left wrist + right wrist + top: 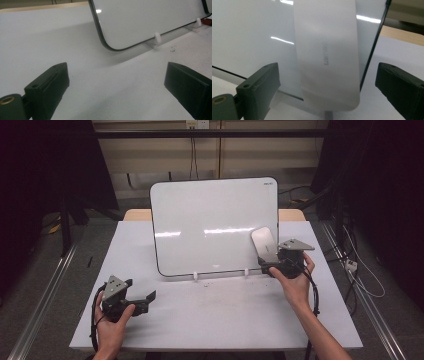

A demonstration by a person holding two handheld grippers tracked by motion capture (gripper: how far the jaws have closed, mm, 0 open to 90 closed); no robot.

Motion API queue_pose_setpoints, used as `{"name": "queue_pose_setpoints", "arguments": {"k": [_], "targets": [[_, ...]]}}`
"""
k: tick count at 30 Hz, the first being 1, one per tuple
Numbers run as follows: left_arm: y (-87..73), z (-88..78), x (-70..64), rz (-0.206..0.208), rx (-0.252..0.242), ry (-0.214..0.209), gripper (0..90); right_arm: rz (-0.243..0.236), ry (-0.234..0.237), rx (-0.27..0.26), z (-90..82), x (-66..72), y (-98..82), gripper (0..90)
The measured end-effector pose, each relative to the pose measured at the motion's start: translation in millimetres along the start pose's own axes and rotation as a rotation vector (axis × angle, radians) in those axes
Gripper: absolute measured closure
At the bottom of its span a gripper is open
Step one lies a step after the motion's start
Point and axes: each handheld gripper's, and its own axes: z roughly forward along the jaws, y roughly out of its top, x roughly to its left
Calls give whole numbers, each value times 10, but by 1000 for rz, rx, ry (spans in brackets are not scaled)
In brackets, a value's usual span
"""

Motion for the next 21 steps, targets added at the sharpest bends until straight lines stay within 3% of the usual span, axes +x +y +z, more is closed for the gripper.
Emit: {"name": "queue_pose_setpoints", "arguments": {"k": [14, 21], "targets": [[-2, -15, 9, -7, -9, 16, 63, 28, -38, -6, -245, -27, -298, 70], [2, -31, 12, -3, -20, 17, 63, 29, -31, 0, -417, -59, -501, 63]]}}
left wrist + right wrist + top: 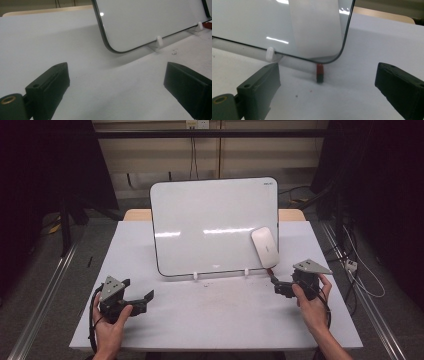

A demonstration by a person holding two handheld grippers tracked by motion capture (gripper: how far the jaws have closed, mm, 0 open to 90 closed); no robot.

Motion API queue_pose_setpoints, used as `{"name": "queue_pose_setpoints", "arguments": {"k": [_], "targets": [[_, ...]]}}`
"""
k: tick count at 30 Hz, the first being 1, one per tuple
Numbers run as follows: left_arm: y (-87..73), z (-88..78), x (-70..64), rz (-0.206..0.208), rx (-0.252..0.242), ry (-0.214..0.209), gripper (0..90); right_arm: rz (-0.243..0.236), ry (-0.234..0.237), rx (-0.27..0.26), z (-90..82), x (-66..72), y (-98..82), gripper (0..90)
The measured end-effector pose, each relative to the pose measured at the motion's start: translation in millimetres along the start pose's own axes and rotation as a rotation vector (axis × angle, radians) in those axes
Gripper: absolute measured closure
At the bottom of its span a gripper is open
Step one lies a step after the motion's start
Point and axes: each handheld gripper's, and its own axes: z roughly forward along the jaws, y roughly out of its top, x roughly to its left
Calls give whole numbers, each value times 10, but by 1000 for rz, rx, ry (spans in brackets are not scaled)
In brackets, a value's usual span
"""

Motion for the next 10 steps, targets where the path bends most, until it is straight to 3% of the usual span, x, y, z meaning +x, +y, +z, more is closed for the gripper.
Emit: {"name": "queue_pose_setpoints", "arguments": {"k": [4, 10], "targets": [[-7, 6, 6, -4, 2, 2, 63, -8, 6, 11, -44, -2, -122, 64], [-8, 11, 11, -10, 6, 11, 63, 31, -4, 10, -59, -51, -230, 68]]}}
